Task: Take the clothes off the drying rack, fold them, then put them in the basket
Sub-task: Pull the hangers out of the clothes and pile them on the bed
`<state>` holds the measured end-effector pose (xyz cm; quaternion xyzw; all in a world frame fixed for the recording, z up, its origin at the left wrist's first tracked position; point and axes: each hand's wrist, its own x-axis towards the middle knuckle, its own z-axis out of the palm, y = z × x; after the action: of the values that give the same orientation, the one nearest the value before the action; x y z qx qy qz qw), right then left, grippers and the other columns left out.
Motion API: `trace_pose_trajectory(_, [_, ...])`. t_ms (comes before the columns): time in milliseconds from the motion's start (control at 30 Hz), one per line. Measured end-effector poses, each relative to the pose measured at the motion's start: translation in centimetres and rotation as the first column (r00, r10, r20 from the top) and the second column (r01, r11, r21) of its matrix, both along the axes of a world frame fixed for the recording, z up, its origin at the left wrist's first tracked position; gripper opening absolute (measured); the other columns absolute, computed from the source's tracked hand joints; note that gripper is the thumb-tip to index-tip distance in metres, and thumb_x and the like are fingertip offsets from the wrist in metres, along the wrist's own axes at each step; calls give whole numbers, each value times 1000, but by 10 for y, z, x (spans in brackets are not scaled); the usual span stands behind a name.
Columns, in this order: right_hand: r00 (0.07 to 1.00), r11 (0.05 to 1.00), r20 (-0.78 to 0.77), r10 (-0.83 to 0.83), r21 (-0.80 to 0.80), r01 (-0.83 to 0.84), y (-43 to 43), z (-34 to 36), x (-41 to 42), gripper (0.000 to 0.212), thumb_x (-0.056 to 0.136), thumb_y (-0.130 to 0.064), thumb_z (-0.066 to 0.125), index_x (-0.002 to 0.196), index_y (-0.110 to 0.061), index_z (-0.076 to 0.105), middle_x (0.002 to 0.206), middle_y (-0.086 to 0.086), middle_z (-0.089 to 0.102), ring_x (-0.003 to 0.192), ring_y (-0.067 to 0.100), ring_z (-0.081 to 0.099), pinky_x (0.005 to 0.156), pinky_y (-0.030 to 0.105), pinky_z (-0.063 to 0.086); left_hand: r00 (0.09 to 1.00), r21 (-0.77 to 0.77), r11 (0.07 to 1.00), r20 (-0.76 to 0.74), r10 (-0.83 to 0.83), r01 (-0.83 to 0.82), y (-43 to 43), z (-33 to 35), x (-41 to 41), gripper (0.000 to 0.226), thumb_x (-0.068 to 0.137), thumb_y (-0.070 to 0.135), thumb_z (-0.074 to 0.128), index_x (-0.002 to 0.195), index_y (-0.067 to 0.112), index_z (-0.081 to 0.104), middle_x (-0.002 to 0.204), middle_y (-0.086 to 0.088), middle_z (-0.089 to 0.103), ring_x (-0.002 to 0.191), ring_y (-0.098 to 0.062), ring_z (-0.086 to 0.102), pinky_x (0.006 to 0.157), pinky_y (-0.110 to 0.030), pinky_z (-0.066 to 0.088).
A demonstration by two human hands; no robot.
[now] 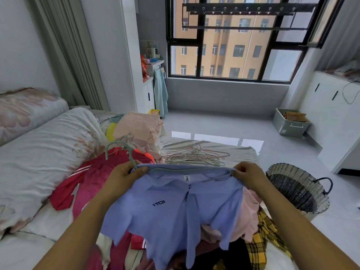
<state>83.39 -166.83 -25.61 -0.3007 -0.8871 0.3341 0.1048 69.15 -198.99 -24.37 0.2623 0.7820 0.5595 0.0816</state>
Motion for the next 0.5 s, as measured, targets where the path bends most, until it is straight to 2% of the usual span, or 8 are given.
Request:
trace_pose_trajectory(67, [999,998,-41,-1,-55,-1,3,-5,2,15,83,-17,69,70,-18,62,70,-1,59,71,16,52,55,22,36,1000,23,1000,13,17,-17,1,-1,0,29,91,11,58,65,24,60,48,11,49,46,-1,38,48,-17,32])
trace_pose_trajectory(133, [997,938,-75,26,-343,-50,2,-10,6,7,81,-15,72,81,-8,68,76,8,62,73,18,53,59,25,41,996,64,996,78,50,-55,-1,-5,-1,27,91,12,57,66,22,62,53,10,53,55,-4,43,54,-23,35])
trace_pose_trajectory(200, [996,821,-72,51,-565,-83,0,-16,12,10,83,-11,69,88,-3,67,79,12,62,71,18,54,58,26,44,982,124,989,178,54,-77,-6,-8,-1,31,91,14,56,64,23,66,61,5,57,65,-12,48,61,-28,39])
trace_pose_trajectory(267, [992,767,-40,116,-632,-115,-4,-21,17,8,83,-9,67,90,-5,67,82,12,63,70,17,56,59,25,46,968,178,981,247,34,-80,-7,-9,1,37,92,15,53,61,25,71,63,3,61,68,-15,54,64,-30,43])
trace_pose_trajectory(333, [983,745,-42,179,-646,-164,-7,-29,20,13,86,-6,64,97,-10,68,91,11,67,76,18,60,67,28,48,966,222,970,256,42,-101,-6,-5,2,38,94,16,50,68,26,74,68,3,68,68,-13,61,66,-29,48])
trace_pose_trajectory(367, [984,749,-83,158,-639,-174,-10,-29,20,17,87,-4,61,101,-12,67,97,10,68,81,18,61,71,28,48,969,236,966,244,45,-104,-4,-3,2,35,95,16,49,74,26,75,71,3,70,70,-12,63,66,-28,50])
trace_pose_trajectory(433, [962,743,-272,-9,-646,-175,-14,-19,17,21,90,-6,57,108,-14,63,110,7,67,95,18,62,81,28,49,978,223,972,205,28,-75,0,1,-1,26,96,17,49,85,21,72,74,4,71,74,-13,63,65,-25,51])
trace_pose_trajectory(500, [863,664,-471,-184,-707,-245,-22,1,11,24,86,-22,61,109,-16,60,111,5,67,100,19,63,86,32,49,989,158,987,149,-6,-18,9,4,-2,21,94,18,52,85,19,72,73,6,69,72,-9,61,64,-22,49])
